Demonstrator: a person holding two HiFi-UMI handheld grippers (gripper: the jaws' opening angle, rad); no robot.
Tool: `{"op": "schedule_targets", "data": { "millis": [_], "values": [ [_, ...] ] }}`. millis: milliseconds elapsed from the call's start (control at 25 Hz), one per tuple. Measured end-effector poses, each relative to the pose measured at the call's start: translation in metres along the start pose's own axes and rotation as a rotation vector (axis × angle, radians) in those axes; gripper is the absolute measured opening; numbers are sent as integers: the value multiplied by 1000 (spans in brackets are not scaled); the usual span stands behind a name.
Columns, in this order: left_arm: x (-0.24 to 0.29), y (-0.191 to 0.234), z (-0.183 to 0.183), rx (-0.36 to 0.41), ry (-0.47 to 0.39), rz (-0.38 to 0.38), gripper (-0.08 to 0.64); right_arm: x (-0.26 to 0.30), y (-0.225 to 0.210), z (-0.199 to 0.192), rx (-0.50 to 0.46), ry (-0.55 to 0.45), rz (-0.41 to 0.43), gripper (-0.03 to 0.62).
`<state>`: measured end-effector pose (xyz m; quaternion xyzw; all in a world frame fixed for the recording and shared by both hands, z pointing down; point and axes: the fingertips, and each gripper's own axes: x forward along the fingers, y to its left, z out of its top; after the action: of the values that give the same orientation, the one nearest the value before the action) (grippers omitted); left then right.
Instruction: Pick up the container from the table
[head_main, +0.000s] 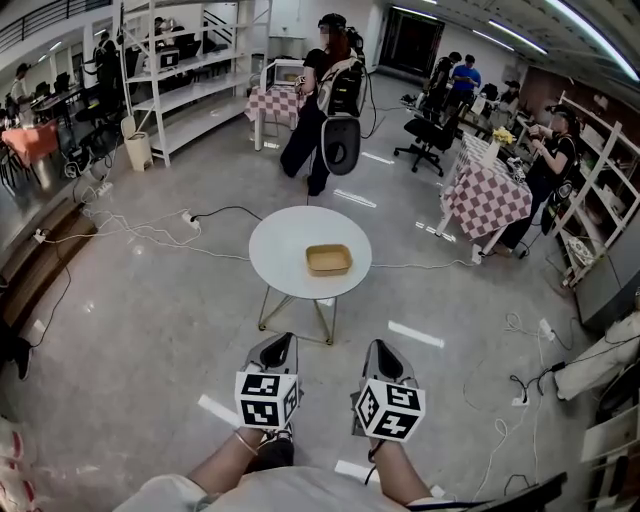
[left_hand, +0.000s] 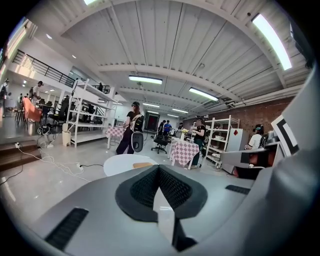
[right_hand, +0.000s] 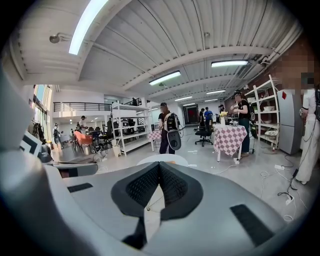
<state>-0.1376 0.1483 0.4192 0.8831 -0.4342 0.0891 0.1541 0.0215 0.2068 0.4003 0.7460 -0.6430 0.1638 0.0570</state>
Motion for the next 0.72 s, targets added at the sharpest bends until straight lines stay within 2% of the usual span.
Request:
{"op": "schedule_targets", "data": {
  "millis": [720],
  "values": [
    [86, 24, 37, 8, -1, -43, 15, 82, -16, 30, 3, 9, -21, 25]
  ]
}}
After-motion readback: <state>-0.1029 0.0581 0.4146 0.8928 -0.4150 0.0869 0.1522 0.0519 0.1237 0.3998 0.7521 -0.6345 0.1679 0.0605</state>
